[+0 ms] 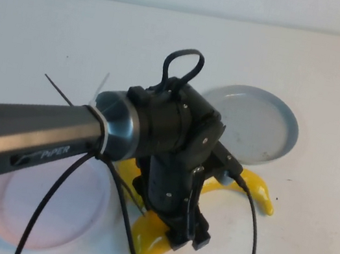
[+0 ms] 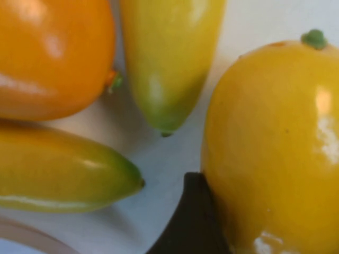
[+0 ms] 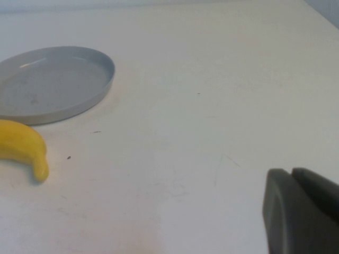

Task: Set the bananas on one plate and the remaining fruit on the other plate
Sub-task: Put one type of fruit in the left plate

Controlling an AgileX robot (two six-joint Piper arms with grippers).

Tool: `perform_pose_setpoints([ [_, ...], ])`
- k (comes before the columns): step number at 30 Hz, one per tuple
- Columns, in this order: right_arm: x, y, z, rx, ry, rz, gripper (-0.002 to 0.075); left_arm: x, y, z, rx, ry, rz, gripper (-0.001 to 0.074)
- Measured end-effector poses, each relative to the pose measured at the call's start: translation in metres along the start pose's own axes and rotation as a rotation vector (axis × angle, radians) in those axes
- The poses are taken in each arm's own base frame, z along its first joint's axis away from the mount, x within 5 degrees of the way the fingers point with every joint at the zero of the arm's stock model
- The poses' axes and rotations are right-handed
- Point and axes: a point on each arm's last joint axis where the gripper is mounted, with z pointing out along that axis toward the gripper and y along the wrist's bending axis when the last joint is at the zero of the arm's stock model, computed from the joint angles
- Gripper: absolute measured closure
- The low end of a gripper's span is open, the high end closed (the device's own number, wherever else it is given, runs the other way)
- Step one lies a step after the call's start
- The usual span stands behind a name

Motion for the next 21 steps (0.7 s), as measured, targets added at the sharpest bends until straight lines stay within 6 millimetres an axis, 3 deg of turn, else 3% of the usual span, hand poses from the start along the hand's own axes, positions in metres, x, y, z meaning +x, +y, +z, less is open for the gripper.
perform_pose_setpoints([
  [5,0.000,0.000,0.000,0.000,0.000,0.000,0.0744,-0.008,-0.005,-0.022,0.061,-0.009,-0.004,0.0216],
  [10,0.000,0.000,0.000,0.000,0.000,0.000,0.0744,-0.009,0.000,-0.054,0.011,-0.077,0.020,0.0216],
  [14,0.000,0.000,0.000,0.000,0.000,0.000,0.0744,0.002,0.023,-0.067,-0.043,-0.094,-0.018,0.0216],
  [21,0.000,0.000,0.000,0.000,0.000,0.000,0.0744,0.042,0.089,-0.066,-0.074,-0.044,-0.230,0.0216],
])
